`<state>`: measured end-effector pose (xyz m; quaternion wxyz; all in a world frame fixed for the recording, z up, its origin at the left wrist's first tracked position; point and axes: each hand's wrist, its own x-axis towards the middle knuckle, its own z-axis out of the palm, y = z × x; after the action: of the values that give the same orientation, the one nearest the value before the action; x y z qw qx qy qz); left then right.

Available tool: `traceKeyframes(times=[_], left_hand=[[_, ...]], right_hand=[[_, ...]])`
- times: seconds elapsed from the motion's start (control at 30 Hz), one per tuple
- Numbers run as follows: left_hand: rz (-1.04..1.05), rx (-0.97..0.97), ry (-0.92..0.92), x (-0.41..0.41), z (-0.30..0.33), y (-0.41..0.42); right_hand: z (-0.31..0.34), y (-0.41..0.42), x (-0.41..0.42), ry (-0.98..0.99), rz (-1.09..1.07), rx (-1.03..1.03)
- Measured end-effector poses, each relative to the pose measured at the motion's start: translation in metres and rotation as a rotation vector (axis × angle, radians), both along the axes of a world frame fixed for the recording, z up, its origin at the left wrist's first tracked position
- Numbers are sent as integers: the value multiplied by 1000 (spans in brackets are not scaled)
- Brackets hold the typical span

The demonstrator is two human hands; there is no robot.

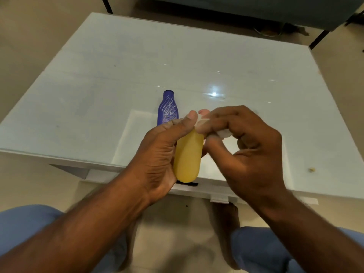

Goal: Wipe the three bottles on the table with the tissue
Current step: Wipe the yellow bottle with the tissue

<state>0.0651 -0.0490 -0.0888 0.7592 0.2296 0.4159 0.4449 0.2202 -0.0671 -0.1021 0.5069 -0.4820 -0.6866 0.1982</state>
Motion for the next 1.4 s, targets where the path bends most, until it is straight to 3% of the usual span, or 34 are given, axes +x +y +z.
traceKeyframes(times=[0.1, 0.27, 0.47, 0.67, 0.83, 0.93, 1.07, 1.13, 1.2, 1.3, 1.4], left_hand=[[-11, 2, 21, 0, 0, 0], [12, 42, 29, -7, 4, 5], [-77, 82, 406, -2, -7, 1], [-124, 313, 605, -1, -7, -8], [-58, 331, 615, 2, -8, -7], [-89, 386, 635, 4, -8, -9], [-79, 324, 623, 2, -9, -8], [-117, 362, 633, 3, -9, -10], [-155, 386, 604, 4, -8, -12], [-159, 399, 560, 6, -4, -9], [-102, 258, 367, 7, 2, -3]], right_hand=[[0, 5, 7, 118, -57, -71], [1, -8, -6, 34, 77, -69], [4, 3, 2, 211, -66, -152], [5, 6, 7, 145, -60, -191], [10, 2, 2, 104, -1, -108], [10, 6, 7, 128, -32, -160], [11, 1, 4, 92, 19, -87], [10, 4, 6, 136, -2, -173], [8, 6, 7, 167, -10, -243], [12, 3, 4, 134, -14, -123], [15, 2, 5, 208, -51, -127]])
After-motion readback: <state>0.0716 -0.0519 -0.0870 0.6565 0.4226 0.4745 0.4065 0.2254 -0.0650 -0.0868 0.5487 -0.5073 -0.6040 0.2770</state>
